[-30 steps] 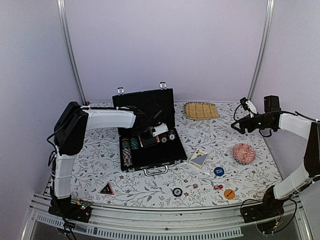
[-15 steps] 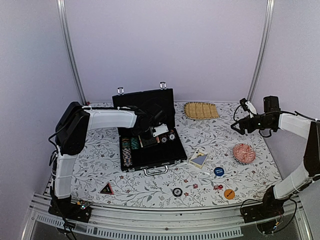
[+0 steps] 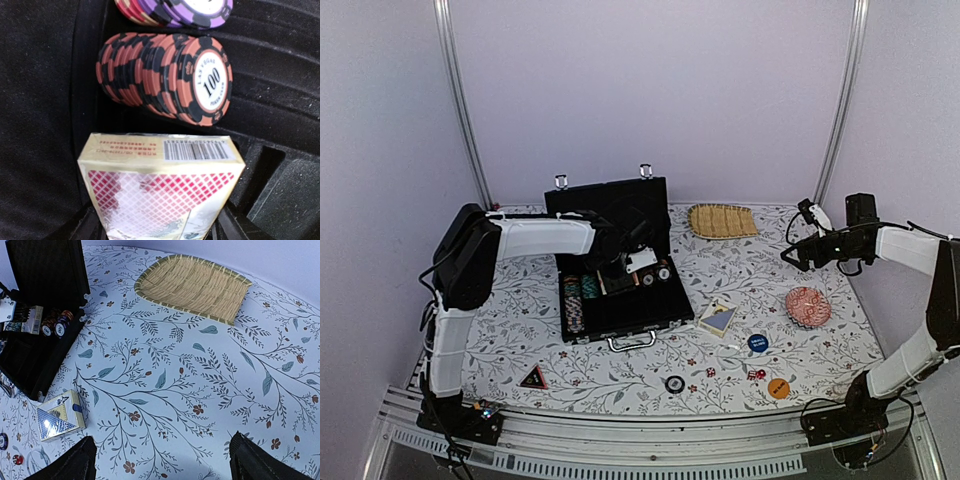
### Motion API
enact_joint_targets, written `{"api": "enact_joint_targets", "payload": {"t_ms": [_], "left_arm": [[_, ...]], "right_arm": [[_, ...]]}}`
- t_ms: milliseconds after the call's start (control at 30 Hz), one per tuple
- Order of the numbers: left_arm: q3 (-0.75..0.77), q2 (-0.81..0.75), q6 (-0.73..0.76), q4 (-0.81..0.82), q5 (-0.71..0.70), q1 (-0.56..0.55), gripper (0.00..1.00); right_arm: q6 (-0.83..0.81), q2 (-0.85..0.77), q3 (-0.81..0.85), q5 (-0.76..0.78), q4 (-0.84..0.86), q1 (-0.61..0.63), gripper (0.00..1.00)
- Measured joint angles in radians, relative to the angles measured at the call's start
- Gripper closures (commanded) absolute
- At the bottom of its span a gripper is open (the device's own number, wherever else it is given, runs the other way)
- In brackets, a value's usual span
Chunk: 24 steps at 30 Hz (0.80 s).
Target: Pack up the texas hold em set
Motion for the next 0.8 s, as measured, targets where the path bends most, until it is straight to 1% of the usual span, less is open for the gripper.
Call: {"api": "enact_joint_targets", "payload": {"t_ms": [267,300,333,600,800], "left_arm": [[0.003,0.000,-0.006,-0.012,0.002,-0.002,0.24],[0.003,-0.001,-0.006,-0.014,0.002,-0.003,0.15],[0.003,-0.003,-0.006,-0.016,0.004,-0.003,0.10],[0.003,-0.031,-0.012,-0.066,0.008,-0.016,0.10],[0.003,-0.089,-0.038,-0.101,0.012,-0.036,0.09]], "right_arm": [[-0.003,0.009,0.000,0.000,-0.005,0.000,0.07],[-0.003,0.009,0.000,0.000,-0.006,0.000,0.07],[-0.004,0.009,0.000,0.000,-0.008,0.000,0.07],[-0.005,0.011,0.002,-0.001,-0.016,0.000,0.07],[-0.005,0.016,0.002,-0.001,-0.021,0.000,0.07]]}}
